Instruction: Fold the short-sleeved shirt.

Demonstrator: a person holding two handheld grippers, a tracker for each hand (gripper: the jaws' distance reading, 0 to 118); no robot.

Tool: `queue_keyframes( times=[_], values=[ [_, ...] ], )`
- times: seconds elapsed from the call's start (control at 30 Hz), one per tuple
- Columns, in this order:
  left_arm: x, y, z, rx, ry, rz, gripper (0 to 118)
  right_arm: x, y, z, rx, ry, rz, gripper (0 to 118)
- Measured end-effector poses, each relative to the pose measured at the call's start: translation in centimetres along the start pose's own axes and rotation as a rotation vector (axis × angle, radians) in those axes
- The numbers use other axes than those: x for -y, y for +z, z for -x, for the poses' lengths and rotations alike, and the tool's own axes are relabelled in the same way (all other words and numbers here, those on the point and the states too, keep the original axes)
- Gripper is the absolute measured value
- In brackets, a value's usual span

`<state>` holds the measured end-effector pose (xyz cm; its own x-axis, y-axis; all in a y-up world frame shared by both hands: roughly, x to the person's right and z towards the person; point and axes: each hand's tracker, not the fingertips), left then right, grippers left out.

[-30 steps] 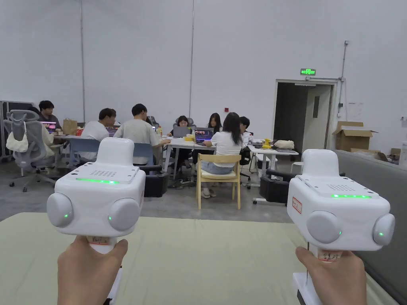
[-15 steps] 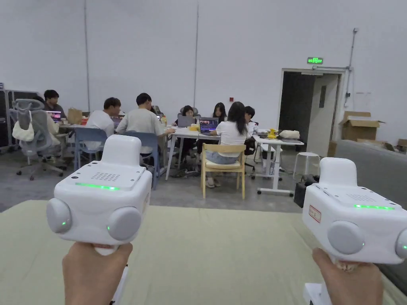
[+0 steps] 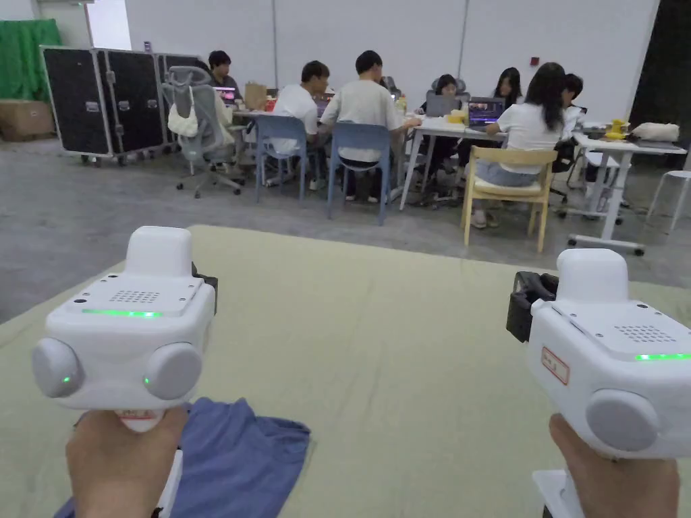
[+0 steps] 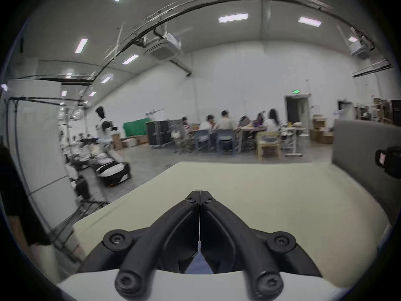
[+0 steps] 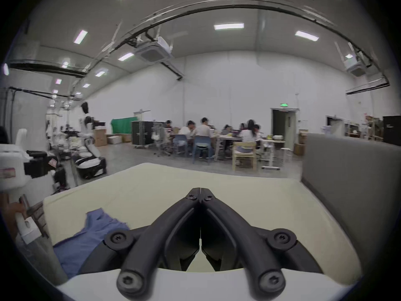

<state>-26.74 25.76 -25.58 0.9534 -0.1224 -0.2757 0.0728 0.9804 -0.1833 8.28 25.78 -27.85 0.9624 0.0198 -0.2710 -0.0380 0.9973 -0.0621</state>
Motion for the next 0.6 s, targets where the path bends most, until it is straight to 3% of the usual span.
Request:
queue_keyframes(
  times=[0.13, 0.23, 0.37, 0.47, 0.5, 0.53, 0.57, 0.6],
  values=[
    [3.4, 0.2, 6.8, -0.129, 0.014, 0.08, 0, 2.1, -3.8, 8.0, -0.15, -0.016, 0.022, 3],
    [4.7, 0.3, 10.2, -0.185, 0.011, 0.104, 0, 3.3, -6.5, 12.0, -0.228, -0.017, 0.06, 3],
    [5.5, -0.5, 12.0, -0.228, -0.034, 0.121, 0, 4.2, -8.7, 14.2, -0.257, -0.027, 0.086, 3],
    [6.2, -2.5, 11.7, -0.175, -0.026, 0.13, 0, 4.6, -9.8, 13.9, -0.262, -0.023, 0.102, 3],
    [6.6, -2.8, 11.3, -0.118, -0.005, 0.14, 16, 4.8, -10.1, 13.6, -0.258, -0.017, 0.105, 3],
    [7.3, -4.2, 10.7, -0.06, 0.027, 0.176, 57, 5.0, -10.6, 13.1, -0.246, -0.006, 0.111, 3],
    [8.2, -6.0, 10.0, -0.019, 0.042, 0.231, 88, 5.3, -11.1, 12.5, -0.237, 0.001, 0.118, 3],
    [9.3, -7.7, 9.2, 0.041, 0.058, 0.309, 88, 5.5, -11.1, 12.0, -0.228, 0.011, 0.125, 3]
  ],
)
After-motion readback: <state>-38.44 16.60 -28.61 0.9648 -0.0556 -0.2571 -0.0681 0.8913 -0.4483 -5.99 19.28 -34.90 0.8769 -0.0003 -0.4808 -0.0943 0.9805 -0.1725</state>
